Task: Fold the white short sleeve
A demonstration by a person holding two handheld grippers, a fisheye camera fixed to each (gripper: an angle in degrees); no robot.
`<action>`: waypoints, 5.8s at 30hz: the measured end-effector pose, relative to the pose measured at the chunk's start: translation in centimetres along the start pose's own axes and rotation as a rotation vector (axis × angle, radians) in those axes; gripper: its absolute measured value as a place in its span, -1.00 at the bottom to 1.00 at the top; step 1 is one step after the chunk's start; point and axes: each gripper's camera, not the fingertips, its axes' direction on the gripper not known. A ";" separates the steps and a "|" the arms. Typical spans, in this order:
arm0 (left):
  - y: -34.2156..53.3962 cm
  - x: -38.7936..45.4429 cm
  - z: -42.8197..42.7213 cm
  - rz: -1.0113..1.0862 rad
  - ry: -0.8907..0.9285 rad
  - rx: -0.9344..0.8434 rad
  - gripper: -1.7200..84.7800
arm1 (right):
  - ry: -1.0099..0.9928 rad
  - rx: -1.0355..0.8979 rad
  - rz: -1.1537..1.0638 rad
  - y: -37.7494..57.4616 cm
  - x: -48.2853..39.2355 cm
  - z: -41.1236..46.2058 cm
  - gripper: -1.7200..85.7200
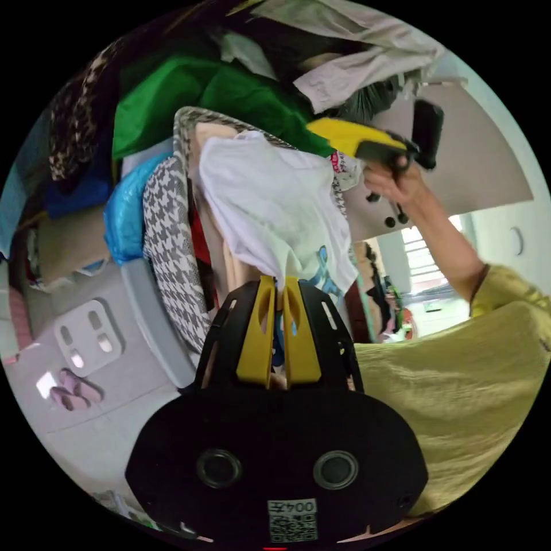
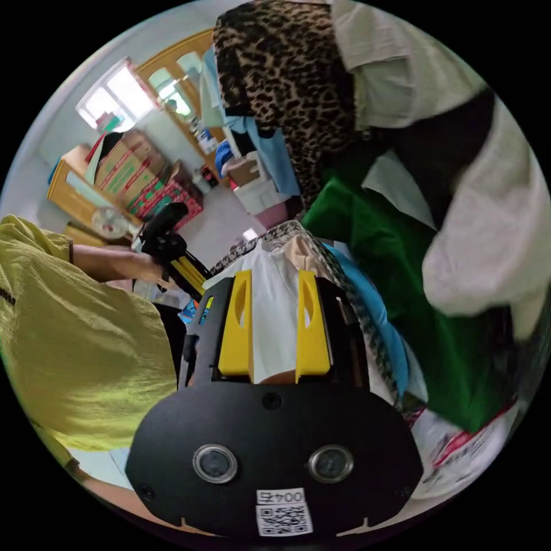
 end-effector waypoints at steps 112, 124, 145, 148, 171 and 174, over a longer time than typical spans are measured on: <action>-12.0 9.8 -9.5 0.052 -0.377 0.253 -0.95 | 0.210 0.427 0.726 29.7 13.9 0.3 -0.77; -8.8 14.9 -3.2 0.211 -0.424 -0.146 -0.95 | 0.286 0.109 0.791 32.9 -1.4 4.1 -0.79; -15.7 20.1 6.9 0.444 -0.491 -0.248 -0.95 | 0.315 0.449 1.164 37.0 -27.2 -7.6 -0.87; -17.0 20.2 7.5 0.444 -0.447 -0.280 -0.94 | 0.351 0.735 1.235 41.0 -39.6 -12.9 -0.87; -1.1 51.1 16.5 0.814 0.480 -0.522 -0.96 | 0.789 1.629 2.014 51.3 -142.5 -10.0 -0.88; 8.6 58.1 19.8 0.922 0.628 -0.755 -0.96 | 0.924 1.692 2.096 48.1 -156.0 -7.8 -0.88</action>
